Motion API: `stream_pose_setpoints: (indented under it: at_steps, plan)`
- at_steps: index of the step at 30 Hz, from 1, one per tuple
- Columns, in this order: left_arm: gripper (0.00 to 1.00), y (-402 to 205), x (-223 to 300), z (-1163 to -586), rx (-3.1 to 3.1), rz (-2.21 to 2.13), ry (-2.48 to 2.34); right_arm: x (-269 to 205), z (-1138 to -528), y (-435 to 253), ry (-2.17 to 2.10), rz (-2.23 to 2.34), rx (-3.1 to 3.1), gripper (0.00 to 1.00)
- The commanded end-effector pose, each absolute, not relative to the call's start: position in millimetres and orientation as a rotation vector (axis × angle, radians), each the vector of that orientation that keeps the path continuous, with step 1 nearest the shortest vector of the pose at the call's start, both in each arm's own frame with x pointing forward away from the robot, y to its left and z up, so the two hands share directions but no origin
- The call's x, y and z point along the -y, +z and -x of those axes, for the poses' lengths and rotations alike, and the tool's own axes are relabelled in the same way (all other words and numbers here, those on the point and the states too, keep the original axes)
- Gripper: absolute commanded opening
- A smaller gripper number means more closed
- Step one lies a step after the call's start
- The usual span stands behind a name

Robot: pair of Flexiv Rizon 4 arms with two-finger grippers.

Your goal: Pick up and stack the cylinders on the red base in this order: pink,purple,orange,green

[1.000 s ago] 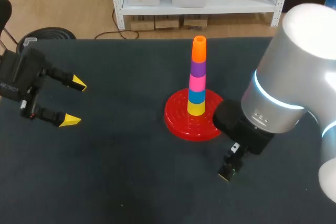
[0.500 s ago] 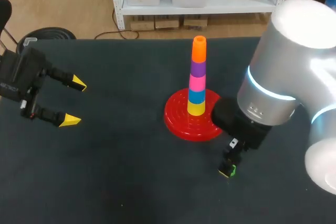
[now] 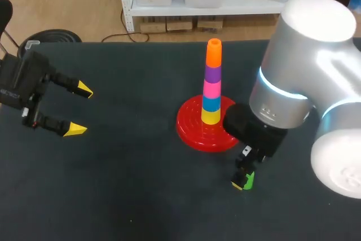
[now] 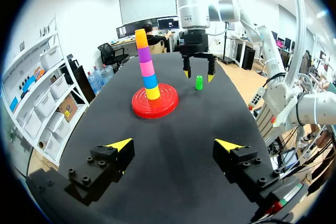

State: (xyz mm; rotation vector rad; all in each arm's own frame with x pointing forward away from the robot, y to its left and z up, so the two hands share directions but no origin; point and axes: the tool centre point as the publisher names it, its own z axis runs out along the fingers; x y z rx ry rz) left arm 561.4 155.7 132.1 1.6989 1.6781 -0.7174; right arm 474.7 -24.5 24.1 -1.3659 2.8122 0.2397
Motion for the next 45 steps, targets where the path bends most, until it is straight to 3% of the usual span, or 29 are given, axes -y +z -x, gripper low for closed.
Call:
stream_pose_setpoints:
  at_steps: [1,19,20,21,22,23,25,26,27,45]
  plan:
    - [1.0,131,-156,-561,-1.675,-1.697,-0.716,23,-477,23,0.249,1.377,-2.822,1.0]
    - [1.0,131,-156,-561,-1.675,-1.697,-0.716,20,-476,13,0.273,1.414,-2.841,1.0]
    - [1.0,131,-156,-561,-1.675,-1.697,-0.716,20,-476,13,0.274,1.413,-2.842,0.96]
    - [1.0,131,-156,-561,-1.675,-1.697,-0.716,21,-476,13,0.275,1.411,-2.844,0.62]
    - [1.0,131,-156,-561,-1.675,-1.697,-0.716,21,-475,12,0.275,1.411,-2.846,0.47]
    - [1.0,131,-156,-561,-1.675,-1.697,-0.716,21,-475,12,0.276,1.41,-2.851,0.45]
    - [1.0,131,-156,-561,-1.675,-1.697,-0.716,22,-474,12,0.273,1.409,-2.854,0.27]
    - [1.0,131,-156,-561,-1.675,-1.697,-0.716,22,-473,12,0.271,1.407,-2.856,0.1]
    - [1.0,131,-156,-561,-1.675,-1.697,-0.716,23,-472,12,0.268,1.405,-2.858,0.0]
    - [1.0,131,-156,-561,-1.675,-1.697,-0.716,26,-466,12,0.267,1.381,-2.858,0.0]
